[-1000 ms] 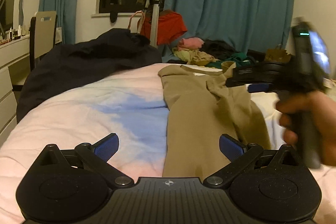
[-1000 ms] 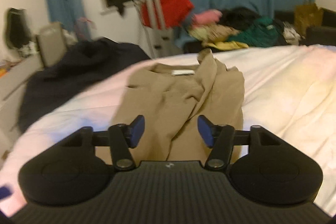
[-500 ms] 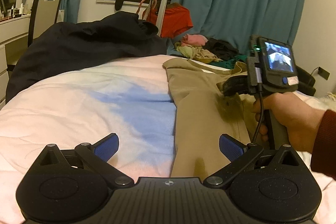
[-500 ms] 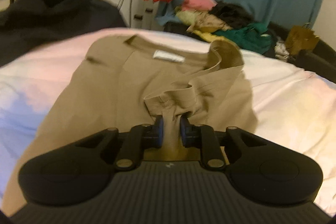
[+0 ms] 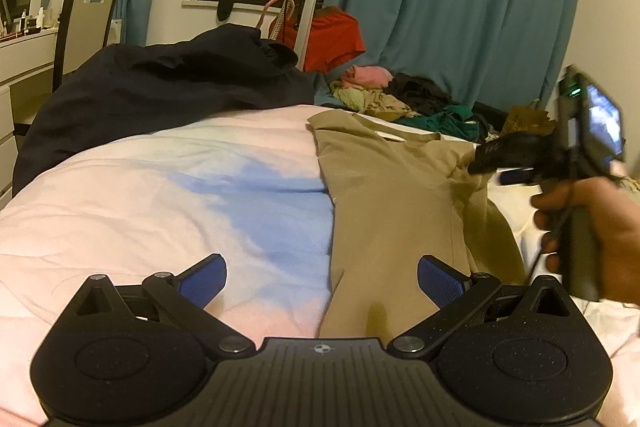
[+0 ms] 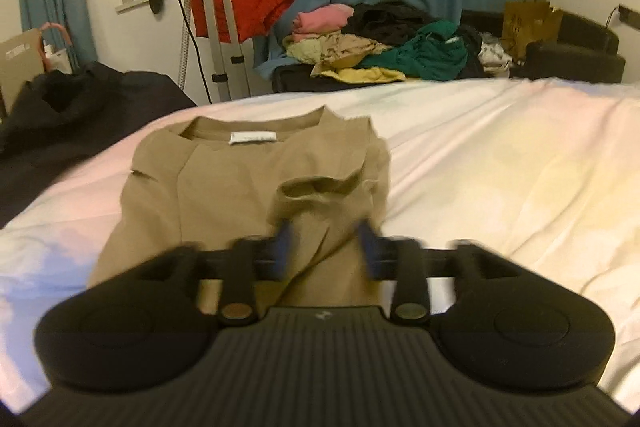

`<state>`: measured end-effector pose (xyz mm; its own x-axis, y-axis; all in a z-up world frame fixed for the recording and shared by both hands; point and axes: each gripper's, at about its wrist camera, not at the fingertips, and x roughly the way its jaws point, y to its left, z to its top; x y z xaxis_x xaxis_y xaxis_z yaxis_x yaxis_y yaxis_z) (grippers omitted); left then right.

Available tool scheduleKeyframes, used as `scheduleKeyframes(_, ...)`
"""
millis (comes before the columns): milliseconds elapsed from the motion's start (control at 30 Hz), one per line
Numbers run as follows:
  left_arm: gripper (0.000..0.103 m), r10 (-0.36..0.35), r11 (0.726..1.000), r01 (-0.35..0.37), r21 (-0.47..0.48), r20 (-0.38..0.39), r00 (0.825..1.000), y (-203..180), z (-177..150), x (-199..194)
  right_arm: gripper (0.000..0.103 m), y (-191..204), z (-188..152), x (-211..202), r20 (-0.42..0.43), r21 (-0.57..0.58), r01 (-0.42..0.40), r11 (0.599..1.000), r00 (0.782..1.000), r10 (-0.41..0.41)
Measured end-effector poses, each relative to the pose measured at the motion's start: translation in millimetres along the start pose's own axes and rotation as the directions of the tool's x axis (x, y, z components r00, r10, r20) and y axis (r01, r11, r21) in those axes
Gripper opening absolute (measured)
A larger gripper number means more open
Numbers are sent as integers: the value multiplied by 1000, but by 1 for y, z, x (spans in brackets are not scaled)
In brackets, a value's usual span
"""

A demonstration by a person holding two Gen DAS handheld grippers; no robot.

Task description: Fold clothes

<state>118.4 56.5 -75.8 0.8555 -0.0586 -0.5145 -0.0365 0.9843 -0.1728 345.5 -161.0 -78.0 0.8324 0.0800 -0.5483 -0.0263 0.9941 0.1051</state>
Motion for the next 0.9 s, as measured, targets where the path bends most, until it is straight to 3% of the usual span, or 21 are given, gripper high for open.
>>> scheduleKeyframes(33,103,2,1000,-2,4,-1,1000,-1,0,0,83,-2,1,-9,9,7,-14,1000,1000,14)
scheduleKeyframes(200,102,-10,999,11,31,-22,1000,-4,-5,-12,83,-20,-27,-75,-18,99,-119,988,992,122)
scheduleKeyframes(400,102,-26,996,30,80,-54,998,-7,-19,-42,83,-30,-105,-164,-171,148,-198,969,960,223)
scheduleKeyframes(600,99,-44,998,50,40,-125,991,-3,-25,-70,83,-56,-158,-224,-171,361,-292,886,913,371)
scheduleKeyframes(733,92,-51,998,42,-44,-245,968,8,-35,-73,84,-73,-194,-234,-234,453,-263,852,887,399)
scheduleKeyframes(833,91,-42,991,-1,-130,-323,946,26,-47,-76,84,-81,-211,-235,-257,527,-294,797,839,480)
scheduleKeyframes(900,87,-64,976,-19,-218,-366,929,41,-52,-76,80,-76,-211,-233,-266,514,-319,797,823,501)
